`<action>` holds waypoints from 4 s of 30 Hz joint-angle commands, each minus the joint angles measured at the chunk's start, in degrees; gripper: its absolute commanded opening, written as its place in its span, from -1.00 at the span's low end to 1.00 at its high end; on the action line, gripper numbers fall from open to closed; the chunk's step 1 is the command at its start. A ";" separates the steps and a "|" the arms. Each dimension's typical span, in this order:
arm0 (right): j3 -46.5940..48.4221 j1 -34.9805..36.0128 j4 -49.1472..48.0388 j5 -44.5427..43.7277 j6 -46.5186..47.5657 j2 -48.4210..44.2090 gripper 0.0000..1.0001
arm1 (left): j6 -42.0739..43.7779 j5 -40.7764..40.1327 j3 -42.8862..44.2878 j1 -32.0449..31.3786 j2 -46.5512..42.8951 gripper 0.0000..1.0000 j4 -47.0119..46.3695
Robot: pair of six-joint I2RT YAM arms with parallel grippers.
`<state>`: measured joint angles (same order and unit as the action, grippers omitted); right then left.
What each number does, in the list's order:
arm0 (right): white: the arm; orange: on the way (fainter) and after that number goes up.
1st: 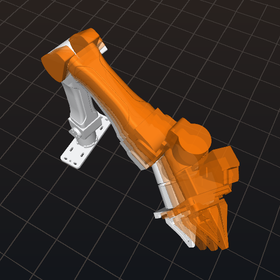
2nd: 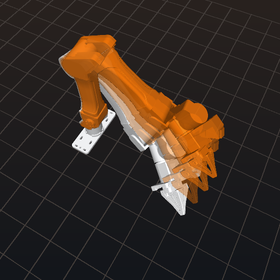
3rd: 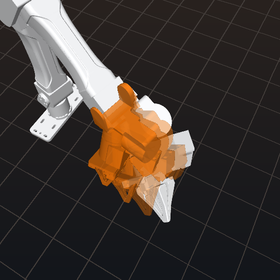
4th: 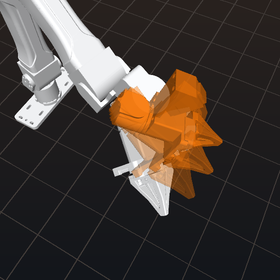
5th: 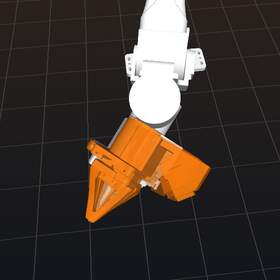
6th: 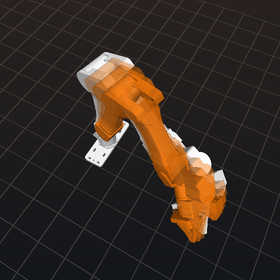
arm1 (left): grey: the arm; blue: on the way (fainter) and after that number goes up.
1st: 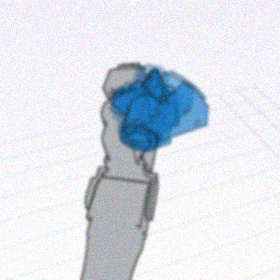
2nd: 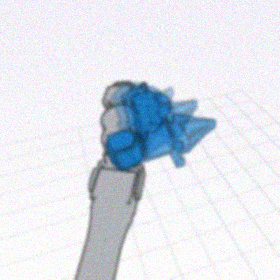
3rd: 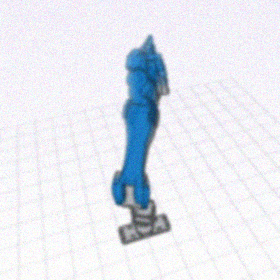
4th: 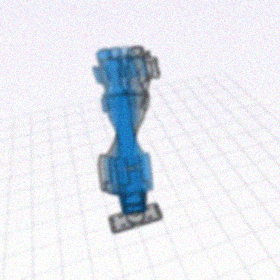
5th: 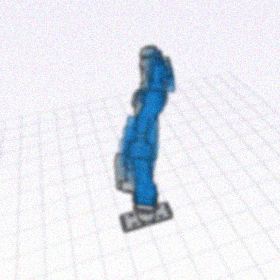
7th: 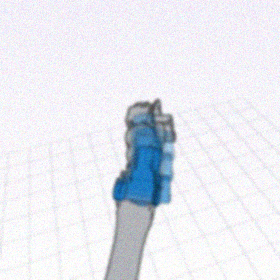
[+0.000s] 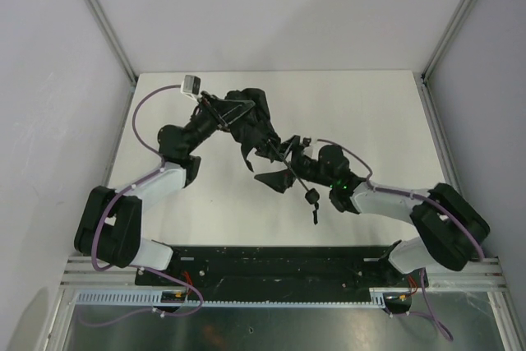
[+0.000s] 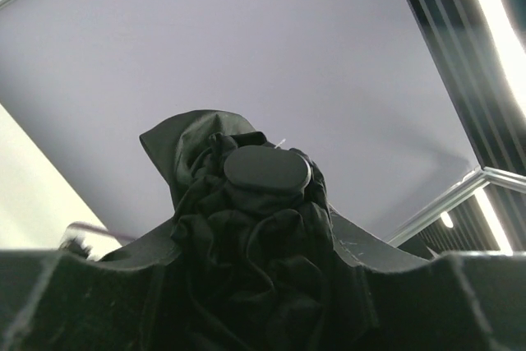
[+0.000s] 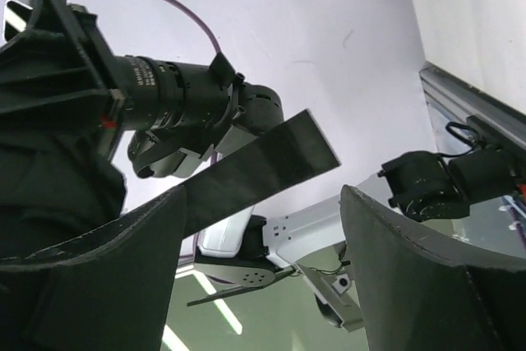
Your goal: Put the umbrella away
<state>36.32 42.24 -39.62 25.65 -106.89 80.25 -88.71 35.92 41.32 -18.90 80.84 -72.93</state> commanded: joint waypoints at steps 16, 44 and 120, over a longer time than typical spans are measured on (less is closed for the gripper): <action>0.00 6.95 -26.21 -11.95 -17.55 9.29 0.38 | -4.06 -4.92 4.06 -1.71 -3.13 -1.00 -14.82; 6.88 -1.50 -20.18 -8.47 5.00 6.08 -1.00 | -12.38 -9.62 -3.53 -11.14 -7.19 -1.00 -16.11; 33.61 23.20 47.94 -8.79 110.15 -12.78 -1.00 | 16.97 -26.39 9.04 -12.08 -24.60 -1.00 81.34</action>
<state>64.62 59.66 7.18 13.87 -1.50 65.98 -72.36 16.78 47.81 -31.64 55.40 9.06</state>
